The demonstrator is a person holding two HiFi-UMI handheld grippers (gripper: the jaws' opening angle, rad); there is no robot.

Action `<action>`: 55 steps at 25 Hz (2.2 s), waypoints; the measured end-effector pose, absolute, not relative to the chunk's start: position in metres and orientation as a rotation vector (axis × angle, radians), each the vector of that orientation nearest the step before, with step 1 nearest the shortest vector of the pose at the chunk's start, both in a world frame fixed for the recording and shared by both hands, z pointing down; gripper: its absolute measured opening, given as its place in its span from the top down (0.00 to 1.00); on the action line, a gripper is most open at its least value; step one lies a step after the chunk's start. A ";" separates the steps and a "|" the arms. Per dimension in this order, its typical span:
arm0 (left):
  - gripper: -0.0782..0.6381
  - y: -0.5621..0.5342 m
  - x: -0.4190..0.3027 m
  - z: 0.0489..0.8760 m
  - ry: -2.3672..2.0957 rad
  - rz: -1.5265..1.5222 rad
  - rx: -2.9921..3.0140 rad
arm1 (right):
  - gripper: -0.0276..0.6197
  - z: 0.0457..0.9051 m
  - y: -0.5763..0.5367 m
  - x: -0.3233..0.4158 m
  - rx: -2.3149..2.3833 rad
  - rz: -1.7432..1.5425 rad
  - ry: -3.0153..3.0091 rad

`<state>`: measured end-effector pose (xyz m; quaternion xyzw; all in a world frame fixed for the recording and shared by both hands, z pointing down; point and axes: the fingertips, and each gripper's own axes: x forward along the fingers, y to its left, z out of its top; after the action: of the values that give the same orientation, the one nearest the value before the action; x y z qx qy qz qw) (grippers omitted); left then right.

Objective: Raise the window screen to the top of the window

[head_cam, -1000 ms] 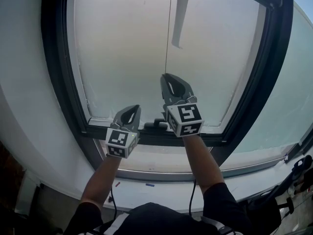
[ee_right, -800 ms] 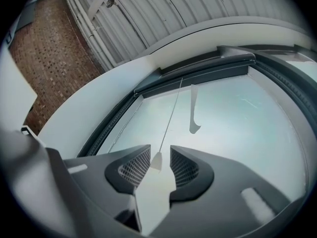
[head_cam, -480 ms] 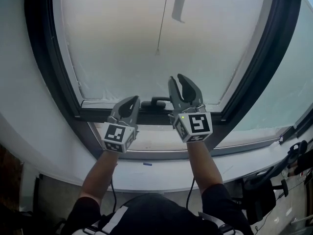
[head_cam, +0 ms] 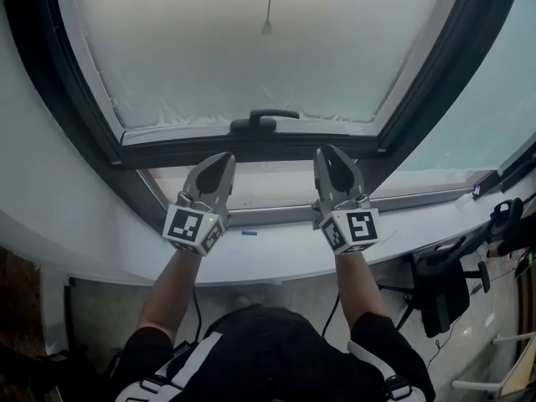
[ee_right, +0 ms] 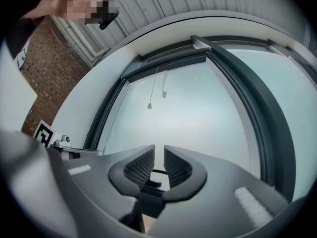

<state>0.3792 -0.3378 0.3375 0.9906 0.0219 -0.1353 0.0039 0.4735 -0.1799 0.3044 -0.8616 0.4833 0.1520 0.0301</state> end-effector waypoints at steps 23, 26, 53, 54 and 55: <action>0.89 -0.185 0.252 0.396 -0.221 -0.350 3.064 | 0.95 0.426 0.033 0.416 -2.486 0.087 1.587; 0.89 -0.169 0.236 0.404 -0.253 -0.317 3.064 | 0.95 0.429 0.054 0.408 -2.481 0.078 1.594; 0.89 -0.192 0.154 0.445 -0.322 -0.244 3.012 | 0.95 0.451 0.025 0.345 -2.474 0.018 1.576; 0.89 -0.195 0.153 0.444 -0.321 -0.245 3.012 | 0.95 0.450 0.023 0.345 -2.473 0.021 1.575; 0.89 -0.198 0.153 0.444 -0.319 -0.247 3.012 | 0.95 0.450 0.021 0.344 -2.474 0.024 1.573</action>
<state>0.1526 -0.1985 0.4436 0.9898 -0.1049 -0.0813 0.0514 0.3444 0.0210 0.4496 -0.8393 0.5335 0.0080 0.1046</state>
